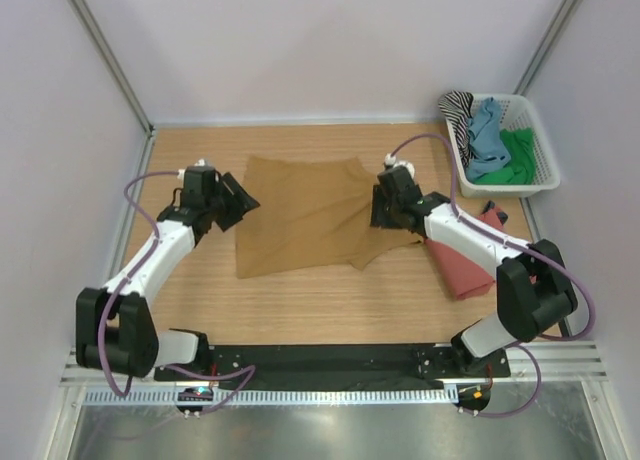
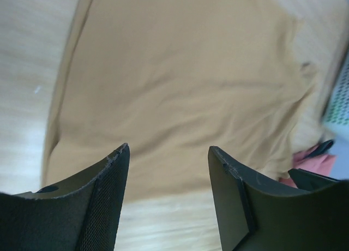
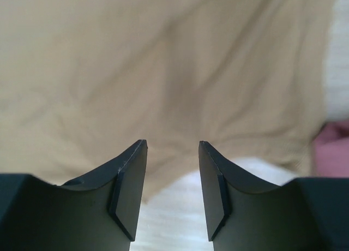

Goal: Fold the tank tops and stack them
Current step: Fold the tank top

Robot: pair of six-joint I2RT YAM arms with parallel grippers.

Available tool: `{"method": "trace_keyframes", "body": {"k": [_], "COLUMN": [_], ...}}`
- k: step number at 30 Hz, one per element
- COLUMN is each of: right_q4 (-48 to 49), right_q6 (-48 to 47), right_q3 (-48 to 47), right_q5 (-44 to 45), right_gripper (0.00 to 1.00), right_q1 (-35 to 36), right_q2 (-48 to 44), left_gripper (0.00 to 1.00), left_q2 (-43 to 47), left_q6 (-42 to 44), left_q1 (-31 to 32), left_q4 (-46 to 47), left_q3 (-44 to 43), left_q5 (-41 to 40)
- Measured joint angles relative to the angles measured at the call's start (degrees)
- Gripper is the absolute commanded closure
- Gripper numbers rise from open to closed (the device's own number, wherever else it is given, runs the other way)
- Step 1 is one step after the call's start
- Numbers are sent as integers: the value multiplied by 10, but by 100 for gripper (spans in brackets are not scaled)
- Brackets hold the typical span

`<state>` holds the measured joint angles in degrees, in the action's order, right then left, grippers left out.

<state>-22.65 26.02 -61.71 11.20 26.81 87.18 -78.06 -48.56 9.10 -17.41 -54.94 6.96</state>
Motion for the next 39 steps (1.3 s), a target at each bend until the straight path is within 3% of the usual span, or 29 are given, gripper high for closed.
{"method": "trace_keyframes", "body": {"k": [10, 13, 16, 20, 25, 33, 39], "right_q4": [-26, -20, -3, 23, 40, 70, 84], "right_q6": [9, 14, 16, 17, 17, 14, 16], "right_q3": [136, 141, 142, 142, 138, 135, 140], "right_q5": [-31, -38, -45, -57, -62, -64, -62], "right_gripper": [45, 45, 45, 48, 50, 89, 94], "right_q1": [134, 136, 136, 136, 137, 139, 148], "right_q2": [-68, -65, -52, -15, 30, 47, 47], "left_gripper": [29, 26, 15, 14, 23, 35, 50], "left_q2": [203, 209, 200, 184, 162, 148, 139], "left_q6": [16, 10, 6, 3, 5, 6, 7], "left_q1": [3, 3, 3, 3, 3, 3, 3], "left_q4": [-68, -82, -92, -92, -90, -85, -86], "left_q3": [198, 222, 234, 242, 242, 251, 259], "left_q5": [1, -9, -22, -33, -34, -34, -33]}}
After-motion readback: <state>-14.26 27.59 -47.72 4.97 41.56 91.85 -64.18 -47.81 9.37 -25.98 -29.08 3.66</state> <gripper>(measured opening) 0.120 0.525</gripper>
